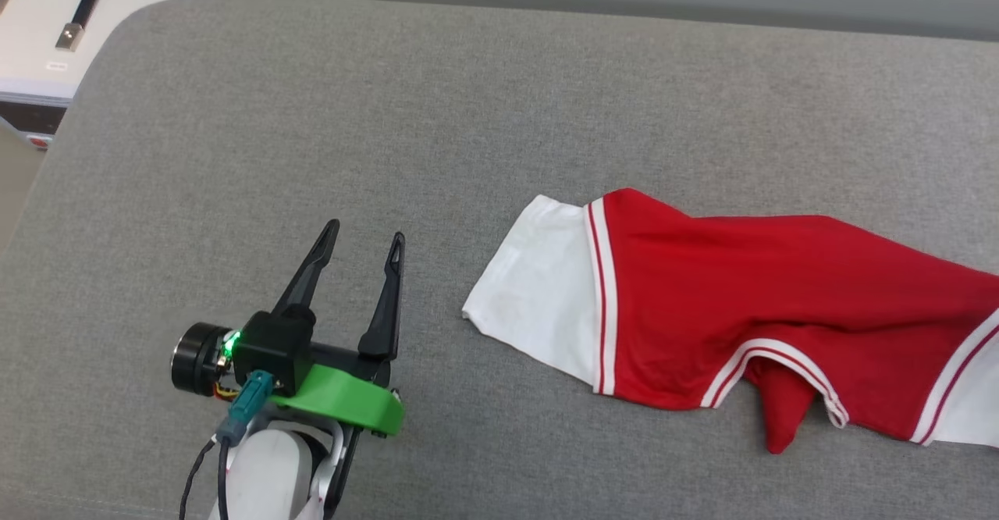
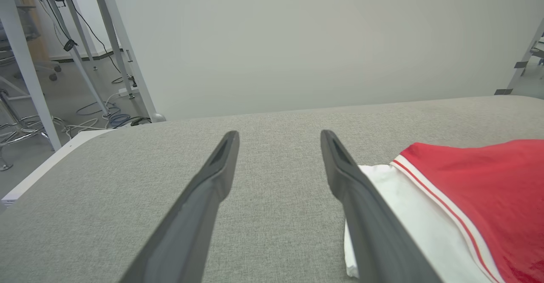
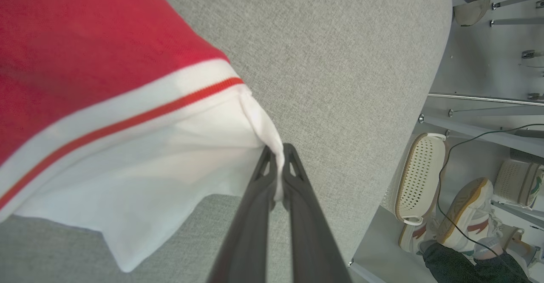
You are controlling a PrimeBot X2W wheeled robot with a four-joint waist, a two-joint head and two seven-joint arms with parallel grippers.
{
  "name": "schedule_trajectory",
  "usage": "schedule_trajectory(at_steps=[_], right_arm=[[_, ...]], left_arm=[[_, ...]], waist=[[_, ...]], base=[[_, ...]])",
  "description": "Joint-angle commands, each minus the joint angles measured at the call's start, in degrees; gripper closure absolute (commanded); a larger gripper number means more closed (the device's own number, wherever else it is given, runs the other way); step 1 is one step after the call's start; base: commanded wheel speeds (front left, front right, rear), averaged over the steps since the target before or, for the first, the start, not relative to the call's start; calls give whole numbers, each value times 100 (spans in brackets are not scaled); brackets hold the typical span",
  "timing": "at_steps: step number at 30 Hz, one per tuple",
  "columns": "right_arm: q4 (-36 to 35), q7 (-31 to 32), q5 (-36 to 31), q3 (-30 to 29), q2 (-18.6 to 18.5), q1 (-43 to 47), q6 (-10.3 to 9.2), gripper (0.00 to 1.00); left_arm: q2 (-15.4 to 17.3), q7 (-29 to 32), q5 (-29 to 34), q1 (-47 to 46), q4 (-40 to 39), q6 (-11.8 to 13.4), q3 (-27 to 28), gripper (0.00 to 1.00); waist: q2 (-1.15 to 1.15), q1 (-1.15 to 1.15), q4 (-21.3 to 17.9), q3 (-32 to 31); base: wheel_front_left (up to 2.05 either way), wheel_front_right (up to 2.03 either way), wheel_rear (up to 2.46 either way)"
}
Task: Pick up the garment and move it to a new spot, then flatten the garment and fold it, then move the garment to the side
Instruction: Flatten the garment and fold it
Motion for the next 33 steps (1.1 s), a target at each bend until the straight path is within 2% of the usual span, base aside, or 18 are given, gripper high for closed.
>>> schedule_trajectory(at_steps=[1, 4, 9, 10, 12, 18, 23, 30, 33], right_arm=[[141, -121, -109, 62, -48, -166, -6, 100], [557, -379, -268, 252, -71, -406, -6, 100], [1175, -784, -357, 457, 133, -670, -6, 100], [1261, -880, -356, 464, 178, -716, -6, 93], [1434, -1161, -404, 463, 284, -816, -6, 0], [1910, -1784, -454, 408, 623, -997, -6, 0], [2100, -2408, -579, 98, 929, -1086, -6, 0], [1717, -3260, -565, -519, 1630, -886, -6, 0], [1380, -3682, -489, -1021, 2016, -671, -6, 0]], left_arm=[[18, -34, 30, -135, -2, -13, -29, 0], [9, -34, 18, -260, 14, -14, -71, 0], [-9, -34, 6, -373, 48, -15, -96, 0], [-11, -34, 5, -378, 55, -16, -94, 0], [-15, -34, 5, -375, 80, -16, -84, 0], [-22, -34, 0, -325, 178, -16, -57, 0], [-25, -34, -17, -209, 220, -17, 2, 0], [-50, -34, -34, 82, 205, -17, 133, 0], [-61, -34, -70, 170, 173, -17, 182, 0]], waist=[[0, 0, 53, 285], [0, 0, 119, 430], [0, 0, 177, 536], [0, 0, 174, 537], [0, 0, 148, 524], [0, 0, -5, 261], [0, 0, -182, -112], [0, 0, -497, -598], [0, 0, -615, -725]], base=[[0, 0, 0], [0, 0, 0], [0, 0, 0], [0, 0, 0], [0, 0, 0], [0, 0, 0], [0, 0, 0], [0, 0, 0], [0, 0, 0]])
